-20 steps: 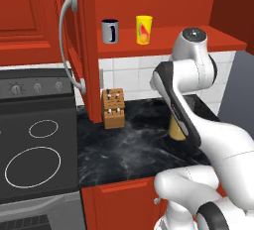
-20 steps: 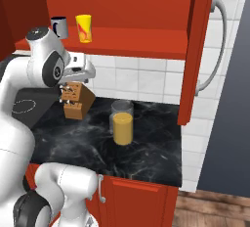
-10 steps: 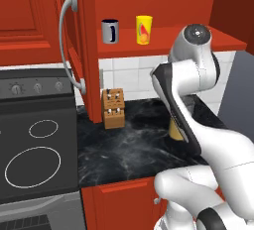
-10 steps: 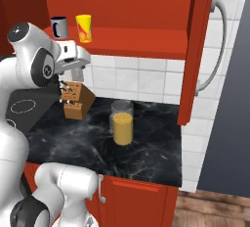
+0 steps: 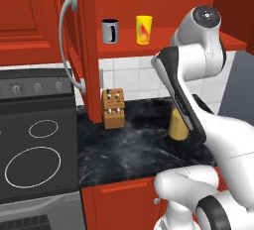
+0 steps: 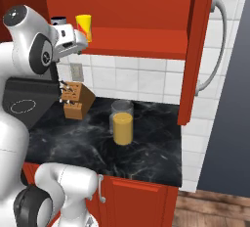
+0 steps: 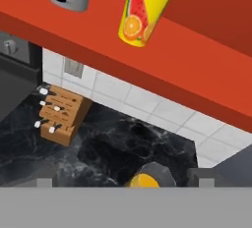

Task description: There is a tray on the dining counter. Grab the cup, mug, and pitcher and place them on the tray. The pitcher may be placed next to the tray if it cannot fit the tray.

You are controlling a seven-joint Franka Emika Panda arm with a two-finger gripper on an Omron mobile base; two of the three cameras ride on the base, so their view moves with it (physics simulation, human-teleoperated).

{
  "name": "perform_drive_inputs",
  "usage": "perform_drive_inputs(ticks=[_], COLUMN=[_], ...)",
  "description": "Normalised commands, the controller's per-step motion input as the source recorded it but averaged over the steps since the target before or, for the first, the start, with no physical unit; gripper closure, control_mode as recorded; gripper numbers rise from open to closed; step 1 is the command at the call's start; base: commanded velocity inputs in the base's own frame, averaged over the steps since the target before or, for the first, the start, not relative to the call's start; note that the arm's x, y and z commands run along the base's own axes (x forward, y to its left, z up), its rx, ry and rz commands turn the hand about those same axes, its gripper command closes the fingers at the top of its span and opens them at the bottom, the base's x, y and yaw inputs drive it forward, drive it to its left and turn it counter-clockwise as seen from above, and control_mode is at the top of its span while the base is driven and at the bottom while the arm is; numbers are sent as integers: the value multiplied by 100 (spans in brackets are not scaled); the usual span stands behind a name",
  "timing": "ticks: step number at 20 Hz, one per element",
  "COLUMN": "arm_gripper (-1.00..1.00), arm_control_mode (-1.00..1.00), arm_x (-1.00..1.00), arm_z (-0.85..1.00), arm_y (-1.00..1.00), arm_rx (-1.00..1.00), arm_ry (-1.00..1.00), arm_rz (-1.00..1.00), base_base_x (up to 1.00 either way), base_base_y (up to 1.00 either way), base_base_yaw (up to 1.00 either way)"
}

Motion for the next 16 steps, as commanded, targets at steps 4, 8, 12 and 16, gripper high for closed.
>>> perform_drive_inputs(ticks=[4, 8, 12, 16], arm_gripper=[-100, -100, -100, -100], arm_control_mode=[-100, -100, -100, -100], arm_x=[6, 10, 16, 27], arm_z=[35, 29, 25, 18], arm_y=[6, 11, 18, 22], arm_rx=[0, 0, -3, -6], arm_ry=[-2, -7, -7, -2], arm_rz=[7, 5, 2, 0], base_base_x=[0, 0, 0, 0], base_base_y=[0, 0, 0, 0], base_base_yaw=[0, 0, 0, 0])
